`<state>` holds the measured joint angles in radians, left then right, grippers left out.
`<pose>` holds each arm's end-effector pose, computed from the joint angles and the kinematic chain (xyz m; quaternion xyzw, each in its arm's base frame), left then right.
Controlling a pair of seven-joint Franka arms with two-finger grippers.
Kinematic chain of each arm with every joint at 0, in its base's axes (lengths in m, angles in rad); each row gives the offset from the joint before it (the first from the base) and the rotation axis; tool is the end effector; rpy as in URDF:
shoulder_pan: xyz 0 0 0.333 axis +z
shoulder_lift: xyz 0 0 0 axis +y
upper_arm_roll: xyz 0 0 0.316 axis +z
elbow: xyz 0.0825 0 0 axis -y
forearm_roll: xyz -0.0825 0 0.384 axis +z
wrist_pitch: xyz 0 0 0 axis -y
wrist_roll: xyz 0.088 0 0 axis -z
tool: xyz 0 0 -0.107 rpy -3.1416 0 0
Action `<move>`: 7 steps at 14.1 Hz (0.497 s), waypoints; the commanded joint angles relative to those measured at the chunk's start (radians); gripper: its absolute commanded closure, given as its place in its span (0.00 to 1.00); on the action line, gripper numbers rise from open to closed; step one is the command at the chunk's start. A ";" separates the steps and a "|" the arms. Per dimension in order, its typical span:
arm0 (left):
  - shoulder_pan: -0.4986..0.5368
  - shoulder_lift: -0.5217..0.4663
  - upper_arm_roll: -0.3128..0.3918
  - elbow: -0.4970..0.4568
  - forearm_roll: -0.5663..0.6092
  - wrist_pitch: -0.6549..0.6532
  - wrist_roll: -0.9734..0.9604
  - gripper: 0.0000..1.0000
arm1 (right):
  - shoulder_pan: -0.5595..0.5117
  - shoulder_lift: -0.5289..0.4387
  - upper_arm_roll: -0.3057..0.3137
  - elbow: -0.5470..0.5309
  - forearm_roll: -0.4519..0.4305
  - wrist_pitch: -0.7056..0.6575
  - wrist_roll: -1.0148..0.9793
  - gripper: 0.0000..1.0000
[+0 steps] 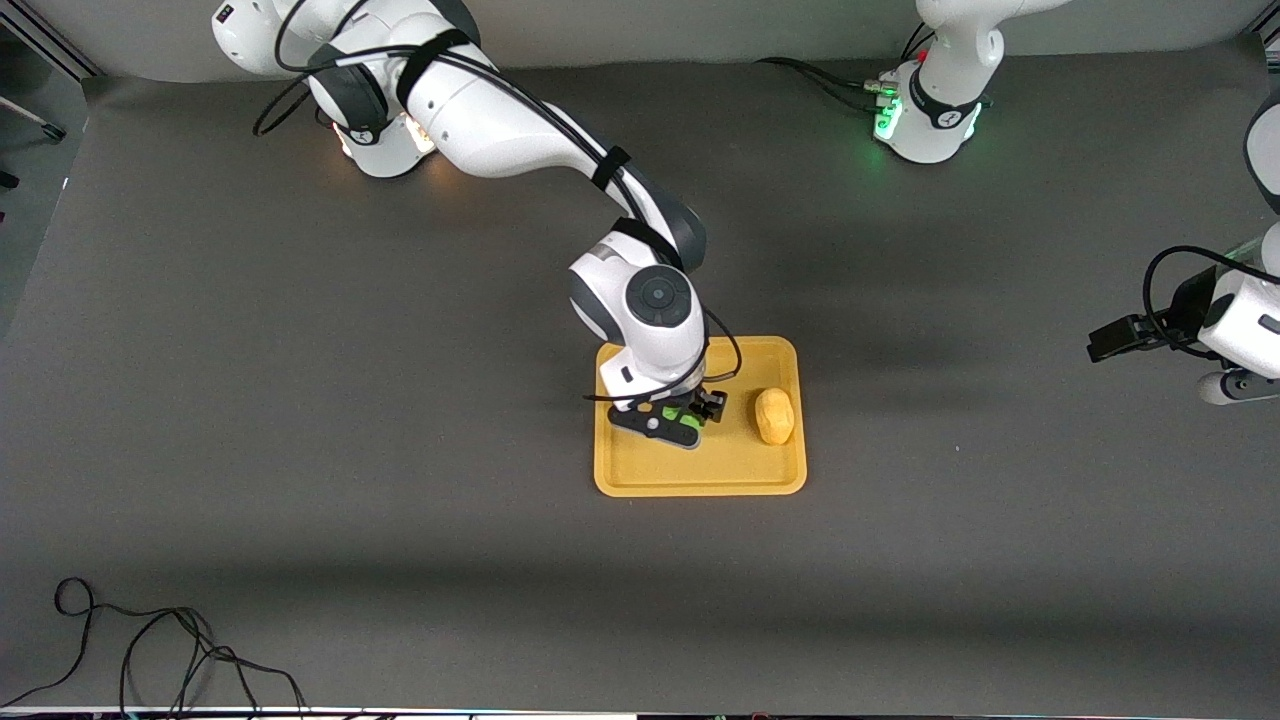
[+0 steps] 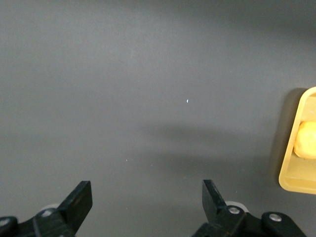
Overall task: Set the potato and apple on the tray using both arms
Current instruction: 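Carry the green apple to the tray while the left gripper withdraws, then lower the apple onto the tray and open the right gripper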
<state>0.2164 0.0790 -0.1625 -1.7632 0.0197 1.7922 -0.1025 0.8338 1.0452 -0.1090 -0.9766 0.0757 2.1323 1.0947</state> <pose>0.5805 0.0355 0.5074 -0.9968 -0.0758 0.0244 0.0038 0.5707 0.5548 0.2327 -0.9833 0.1724 -0.0451 0.0379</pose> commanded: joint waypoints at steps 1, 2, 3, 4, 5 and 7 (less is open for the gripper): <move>-0.092 -0.021 0.118 0.021 -0.021 -0.065 0.021 0.01 | 0.016 0.061 -0.011 0.056 -0.025 0.034 0.039 0.62; -0.110 -0.028 0.136 0.025 -0.021 -0.106 0.020 0.01 | 0.018 0.065 -0.011 0.056 -0.025 0.038 0.039 0.62; -0.115 -0.038 0.136 0.025 -0.014 -0.123 0.020 0.01 | 0.019 0.067 -0.011 0.053 -0.027 0.040 0.039 0.60; -0.114 -0.041 0.138 0.027 -0.014 -0.128 0.020 0.01 | 0.019 0.067 -0.009 0.047 -0.046 0.038 0.037 0.57; -0.112 -0.039 0.138 0.033 -0.015 -0.126 0.021 0.01 | 0.019 0.067 -0.009 0.045 -0.063 0.038 0.037 0.57; -0.109 -0.033 0.136 0.030 -0.017 -0.110 0.026 0.02 | 0.019 0.067 -0.009 0.032 -0.068 0.038 0.037 0.54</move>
<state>0.1259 0.0536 -0.0452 -1.7355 0.0124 1.6899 -0.0949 0.8453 1.0952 -0.1095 -0.9678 0.0314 2.1755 1.0995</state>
